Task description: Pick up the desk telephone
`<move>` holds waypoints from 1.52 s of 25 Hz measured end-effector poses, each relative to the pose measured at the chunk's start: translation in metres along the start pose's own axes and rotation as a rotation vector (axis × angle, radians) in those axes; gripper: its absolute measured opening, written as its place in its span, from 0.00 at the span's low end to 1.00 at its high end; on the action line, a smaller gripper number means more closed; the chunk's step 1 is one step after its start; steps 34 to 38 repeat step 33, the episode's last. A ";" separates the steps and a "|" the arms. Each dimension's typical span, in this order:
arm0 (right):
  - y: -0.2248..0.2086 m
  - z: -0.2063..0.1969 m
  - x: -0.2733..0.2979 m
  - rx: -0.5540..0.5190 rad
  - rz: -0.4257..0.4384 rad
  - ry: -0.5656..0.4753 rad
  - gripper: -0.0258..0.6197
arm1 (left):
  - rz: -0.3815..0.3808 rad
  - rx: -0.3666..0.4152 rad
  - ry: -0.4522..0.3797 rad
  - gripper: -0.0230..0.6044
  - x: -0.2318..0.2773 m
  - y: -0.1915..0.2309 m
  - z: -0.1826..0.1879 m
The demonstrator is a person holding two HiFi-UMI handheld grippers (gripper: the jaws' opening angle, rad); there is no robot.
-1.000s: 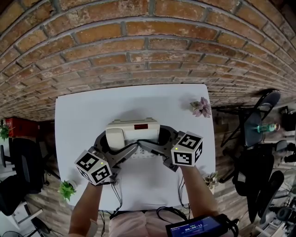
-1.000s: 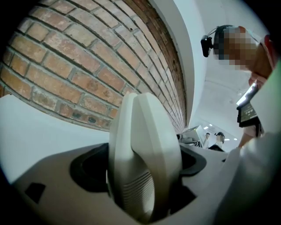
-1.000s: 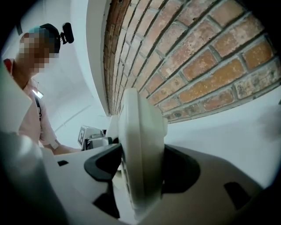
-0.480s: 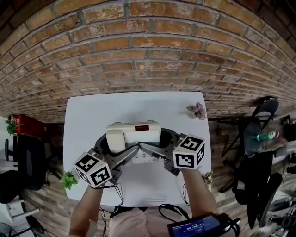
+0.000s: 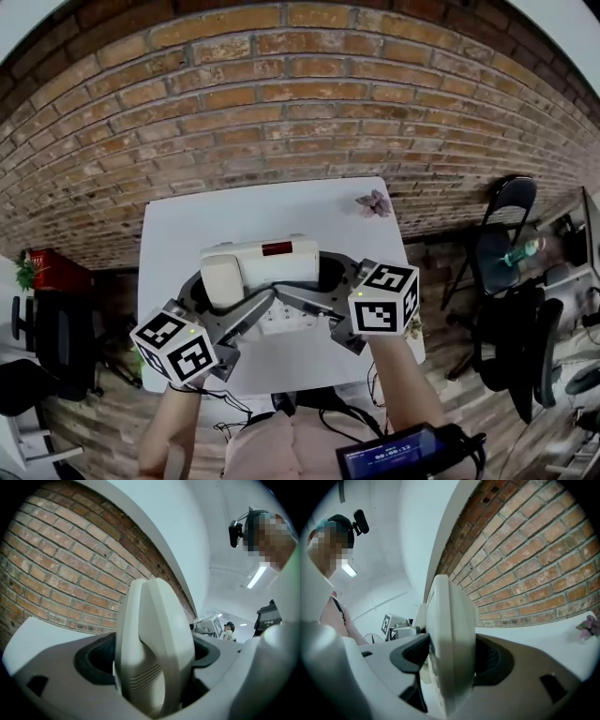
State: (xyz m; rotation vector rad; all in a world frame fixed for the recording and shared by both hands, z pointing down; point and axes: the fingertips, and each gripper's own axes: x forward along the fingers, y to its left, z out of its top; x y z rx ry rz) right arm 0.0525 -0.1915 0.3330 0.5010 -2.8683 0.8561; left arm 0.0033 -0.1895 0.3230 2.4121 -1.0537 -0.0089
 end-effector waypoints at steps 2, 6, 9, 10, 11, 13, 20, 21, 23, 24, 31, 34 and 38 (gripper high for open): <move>0.025 0.004 -0.007 -0.018 -0.010 -0.013 0.48 | -0.008 0.006 -0.009 0.76 -0.017 -0.017 0.006; 0.075 0.007 -0.025 -0.049 -0.026 -0.042 0.48 | -0.032 0.032 -0.028 0.76 -0.053 -0.054 0.015; 0.107 0.004 -0.035 -0.069 -0.034 -0.057 0.48 | -0.043 0.048 -0.040 0.76 -0.077 -0.078 0.017; 0.116 0.003 -0.038 -0.076 -0.036 -0.059 0.48 | -0.046 0.051 -0.045 0.76 -0.084 -0.084 0.017; 0.124 0.002 -0.041 -0.083 -0.038 -0.061 0.48 | -0.048 0.054 -0.049 0.76 -0.090 -0.089 0.016; 0.137 -0.001 -0.044 -0.095 -0.039 -0.064 0.48 | -0.050 0.057 -0.057 0.76 -0.101 -0.098 0.015; 0.159 -0.011 -0.053 -0.102 -0.046 -0.063 0.48 | -0.055 0.052 -0.063 0.76 -0.119 -0.115 0.007; 0.161 -0.011 -0.054 -0.105 -0.047 -0.063 0.48 | -0.058 0.051 -0.064 0.76 -0.120 -0.116 0.007; 0.164 -0.011 -0.055 -0.111 -0.047 -0.065 0.48 | -0.059 0.052 -0.067 0.76 -0.121 -0.119 0.007; 0.165 -0.011 -0.056 -0.113 -0.047 -0.067 0.48 | -0.058 0.054 -0.068 0.76 -0.122 -0.120 0.007; 0.166 -0.013 -0.057 -0.119 -0.045 -0.077 0.48 | -0.058 0.064 -0.072 0.76 -0.122 -0.122 0.005; 0.165 -0.013 -0.057 -0.119 -0.046 -0.079 0.48 | -0.061 0.063 -0.073 0.76 -0.122 -0.122 0.005; 0.165 -0.013 -0.057 -0.119 -0.046 -0.079 0.48 | -0.061 0.063 -0.073 0.76 -0.122 -0.122 0.005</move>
